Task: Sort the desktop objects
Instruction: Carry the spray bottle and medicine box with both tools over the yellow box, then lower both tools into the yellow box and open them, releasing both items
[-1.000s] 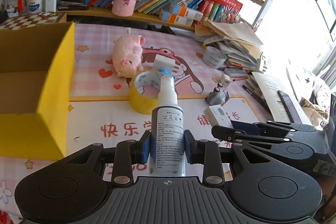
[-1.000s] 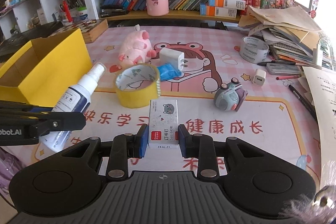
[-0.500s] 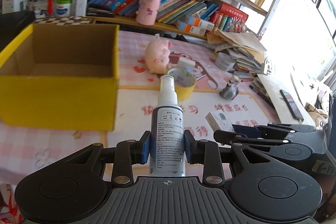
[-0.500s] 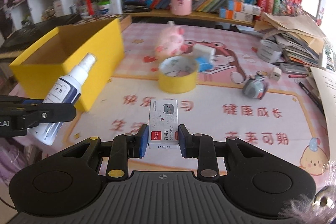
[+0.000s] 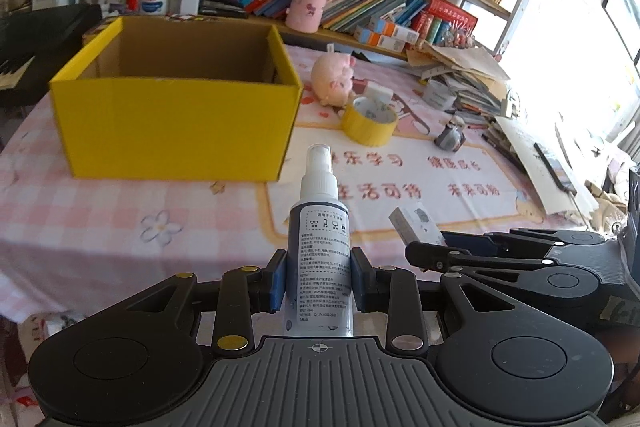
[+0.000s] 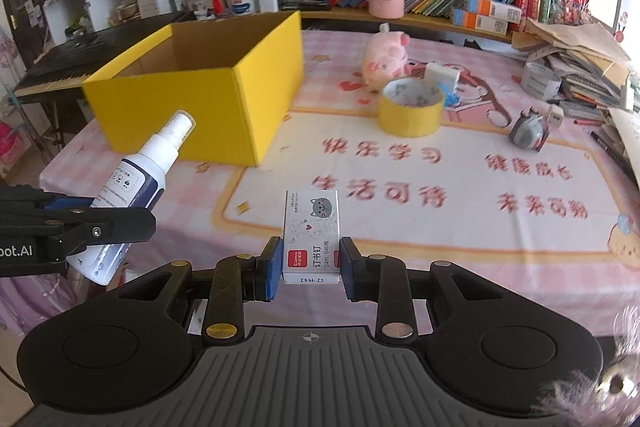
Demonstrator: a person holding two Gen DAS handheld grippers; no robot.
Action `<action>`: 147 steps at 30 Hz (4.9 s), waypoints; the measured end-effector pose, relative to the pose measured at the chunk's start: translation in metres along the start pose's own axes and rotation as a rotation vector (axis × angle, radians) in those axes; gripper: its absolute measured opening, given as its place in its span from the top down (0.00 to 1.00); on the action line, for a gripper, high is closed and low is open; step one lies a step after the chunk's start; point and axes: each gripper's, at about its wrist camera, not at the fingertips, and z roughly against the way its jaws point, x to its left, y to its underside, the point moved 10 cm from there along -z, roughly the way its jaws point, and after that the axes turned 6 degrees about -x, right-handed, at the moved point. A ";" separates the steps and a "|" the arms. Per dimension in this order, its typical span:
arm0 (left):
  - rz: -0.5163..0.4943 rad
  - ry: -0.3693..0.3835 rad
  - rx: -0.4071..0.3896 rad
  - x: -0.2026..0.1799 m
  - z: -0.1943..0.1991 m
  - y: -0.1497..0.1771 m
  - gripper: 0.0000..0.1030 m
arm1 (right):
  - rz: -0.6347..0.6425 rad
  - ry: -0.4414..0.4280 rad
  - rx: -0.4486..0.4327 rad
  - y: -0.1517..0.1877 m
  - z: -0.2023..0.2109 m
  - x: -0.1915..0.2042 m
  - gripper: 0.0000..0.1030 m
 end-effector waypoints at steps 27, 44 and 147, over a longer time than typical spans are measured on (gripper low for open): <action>0.042 -0.057 -0.038 0.041 0.049 0.018 0.70 | 0.085 -0.105 0.003 0.011 0.011 0.078 0.73; -0.003 -0.059 -0.024 0.044 0.051 0.019 0.70 | 0.079 -0.119 0.017 0.012 0.005 0.088 0.73; -0.134 -0.287 0.259 0.170 -0.178 -0.146 0.70 | 0.909 -0.416 0.245 -0.159 -0.281 0.119 0.73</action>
